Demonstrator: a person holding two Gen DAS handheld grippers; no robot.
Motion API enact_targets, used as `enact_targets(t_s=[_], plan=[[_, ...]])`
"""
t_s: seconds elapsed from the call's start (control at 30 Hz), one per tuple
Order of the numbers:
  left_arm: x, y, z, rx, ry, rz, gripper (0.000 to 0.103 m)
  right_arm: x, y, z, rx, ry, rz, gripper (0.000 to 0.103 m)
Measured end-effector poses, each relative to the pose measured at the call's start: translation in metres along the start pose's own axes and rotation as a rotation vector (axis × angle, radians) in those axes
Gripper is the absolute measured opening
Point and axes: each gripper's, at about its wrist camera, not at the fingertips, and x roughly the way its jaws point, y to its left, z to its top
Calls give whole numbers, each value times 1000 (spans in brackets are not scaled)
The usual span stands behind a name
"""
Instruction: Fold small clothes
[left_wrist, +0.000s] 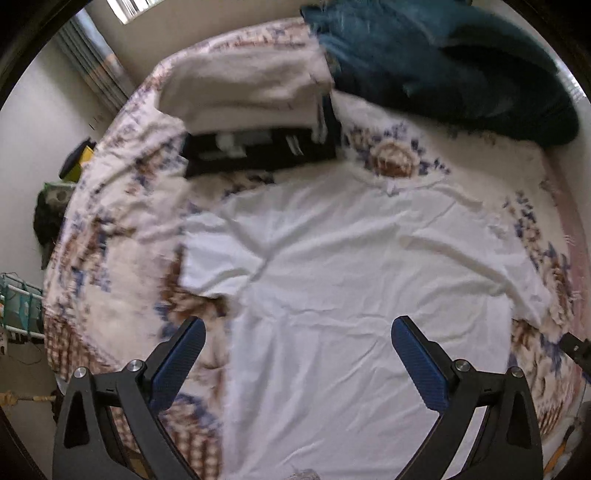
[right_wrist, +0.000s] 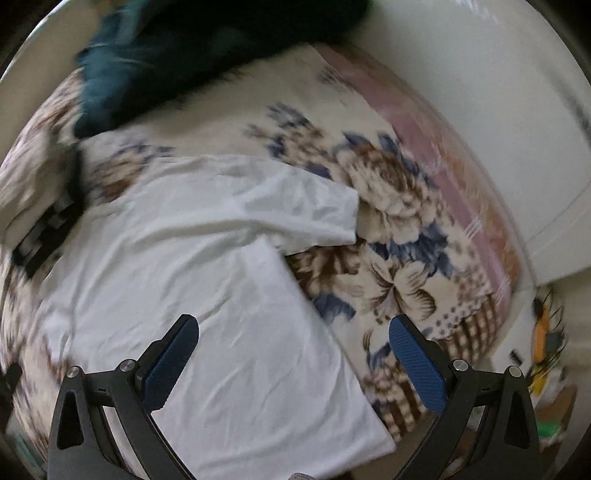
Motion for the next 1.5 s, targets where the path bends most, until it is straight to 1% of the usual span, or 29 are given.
enact_targets(t_s=[0.07,0.13,0.17,0.23,0.3,0.4,0.47,0.5,0.53,0.57,0.6,0.67,0.7,0.73,0.77,0.87,0.97,1.0,1.07,1.1,1.17,1.2,1.23,1.3,1.33,1.37,1.4,1.47,1.5], plan=[[29,-16,3,-2,41,-2,103,37,-20,13,78,43,9,103],[58,-33,6,1,80,1,103,84,-47,26,196,103,52,103],[77,-44,7,8,104,-5,103,95,-57,26,240,121,75,103],[101,-58,8,25,136,-7,103,131,-81,28,372,159,142,103],[124,-74,7,49,161,-15,103,152,-93,24,460,186,186,103],[148,-89,4,84,186,-23,103,184,-108,21,612,185,294,103],[158,-96,3,102,194,-27,103,199,-116,19,724,149,368,100],[162,-97,3,107,197,-28,103,205,-118,18,775,119,397,95],[166,-99,3,113,201,-27,103,208,-120,19,808,87,403,91],[168,-99,3,115,202,-28,103,209,-121,20,831,45,403,77],[169,-98,3,115,204,-33,103,209,-120,23,839,3,384,56],[170,-95,7,106,203,-45,103,205,-115,30,830,-41,327,29],[169,-93,9,100,197,-48,103,202,-110,36,813,-59,297,18],[168,-90,11,98,194,-47,103,197,-104,44,778,-82,272,13],[166,-85,14,93,189,-44,103,190,-96,51,731,-102,241,11],[158,-66,20,56,170,-34,103,157,-55,70,513,-200,170,10],[150,-37,23,3,159,-14,103,121,8,75,236,-296,127,8],[146,-24,23,-21,156,-6,103,111,40,72,106,-324,109,6],[140,3,21,-57,146,21,103,102,90,59,-81,-371,91,6],[139,12,21,-70,144,29,103,99,129,44,-230,-397,70,4],[141,37,14,-109,138,55,103,102,182,10,-440,-434,58,4],[142,47,11,-124,137,67,103,105,200,-6,-515,-446,50,3],[141,60,6,-146,143,77,103,110,227,-27,-627,-455,41,3],[143,74,-4,-170,152,92,103,120,258,-60,-755,-452,39,2],[143,85,-8,-181,158,95,103,124,271,-77,-811,-451,32,2],[143,96,-14,-190,165,99,103,129,277,-84,-840,-437,36,2],[144,102,-14,-191,169,104,103,132,280,-92,-841,-393,57,2],[140,111,-20,-189,168,117,103,131,269,-85,-736,-318,83,3],[137,112,-23,-184,167,119,103,130,261,-79,-666,-264,102,6]])
